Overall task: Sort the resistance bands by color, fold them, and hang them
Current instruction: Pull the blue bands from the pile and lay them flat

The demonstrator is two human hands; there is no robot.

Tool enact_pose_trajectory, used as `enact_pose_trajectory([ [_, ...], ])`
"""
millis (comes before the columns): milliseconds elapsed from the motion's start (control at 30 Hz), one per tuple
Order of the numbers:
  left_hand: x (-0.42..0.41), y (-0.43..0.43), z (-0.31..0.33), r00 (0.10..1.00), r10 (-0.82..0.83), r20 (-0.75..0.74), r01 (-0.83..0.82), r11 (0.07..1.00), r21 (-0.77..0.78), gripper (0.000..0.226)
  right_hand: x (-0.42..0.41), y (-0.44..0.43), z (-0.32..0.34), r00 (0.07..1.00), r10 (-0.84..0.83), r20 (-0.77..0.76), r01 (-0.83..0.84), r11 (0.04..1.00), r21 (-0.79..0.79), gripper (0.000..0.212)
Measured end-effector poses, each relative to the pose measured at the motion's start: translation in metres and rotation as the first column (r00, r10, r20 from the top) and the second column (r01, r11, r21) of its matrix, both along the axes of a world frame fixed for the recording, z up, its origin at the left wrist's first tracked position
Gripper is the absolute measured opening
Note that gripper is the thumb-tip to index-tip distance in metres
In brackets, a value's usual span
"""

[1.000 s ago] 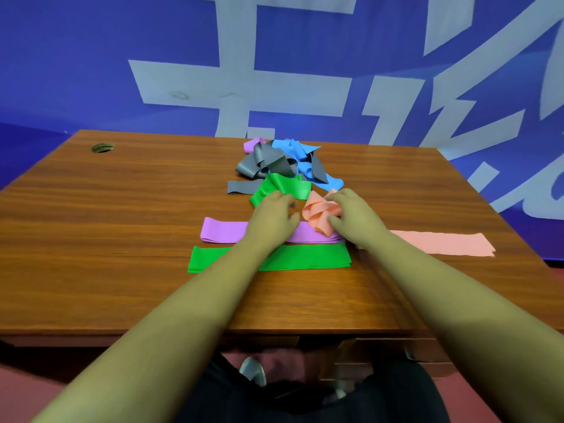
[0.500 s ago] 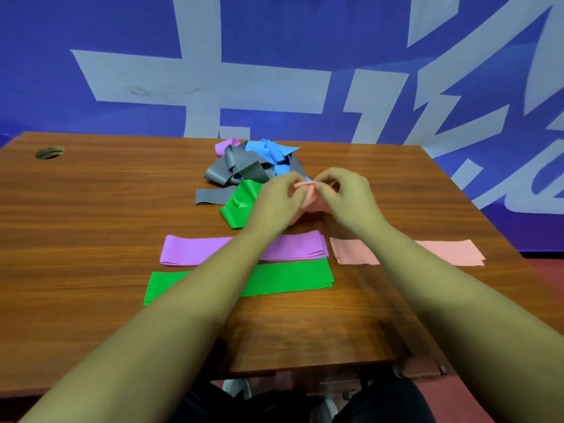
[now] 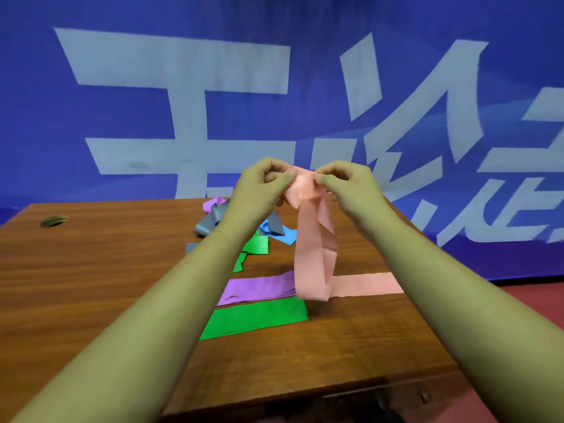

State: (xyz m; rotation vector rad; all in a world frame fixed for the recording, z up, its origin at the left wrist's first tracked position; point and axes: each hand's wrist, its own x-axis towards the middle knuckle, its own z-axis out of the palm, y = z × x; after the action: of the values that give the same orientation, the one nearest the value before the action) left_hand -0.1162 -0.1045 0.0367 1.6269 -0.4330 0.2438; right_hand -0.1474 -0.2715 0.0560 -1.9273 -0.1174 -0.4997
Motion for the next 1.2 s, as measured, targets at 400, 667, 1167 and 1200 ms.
enact_pose_trajectory([
  [400,-0.057,0.000,-0.003,0.996,-0.005,-0.090,0.005,1.000,0.001,0.026,-0.061,0.012,0.032,0.987,0.121,-0.105,-0.094,0.969,0.229,0.010],
  [667,-0.070,0.003,0.008,0.994,-0.108,-0.023,0.109,0.994,0.024,0.024,-0.077,0.013,0.046,0.977,0.185,-0.104,-0.155,0.956,0.249,0.010],
  [1167,-0.077,-0.004,0.022,0.983,-0.181,0.043,0.183,0.982,-0.040,0.022,-0.085,-0.011,0.032,0.992,-0.007,-0.129,0.010,1.000,0.023,0.025],
  [1200,-0.076,-0.004,0.022,0.984,-0.174,0.048,0.175,0.984,-0.029,0.021,-0.086,-0.013,0.032,0.996,0.009,-0.091,-0.011,1.000,-0.027,0.024],
])
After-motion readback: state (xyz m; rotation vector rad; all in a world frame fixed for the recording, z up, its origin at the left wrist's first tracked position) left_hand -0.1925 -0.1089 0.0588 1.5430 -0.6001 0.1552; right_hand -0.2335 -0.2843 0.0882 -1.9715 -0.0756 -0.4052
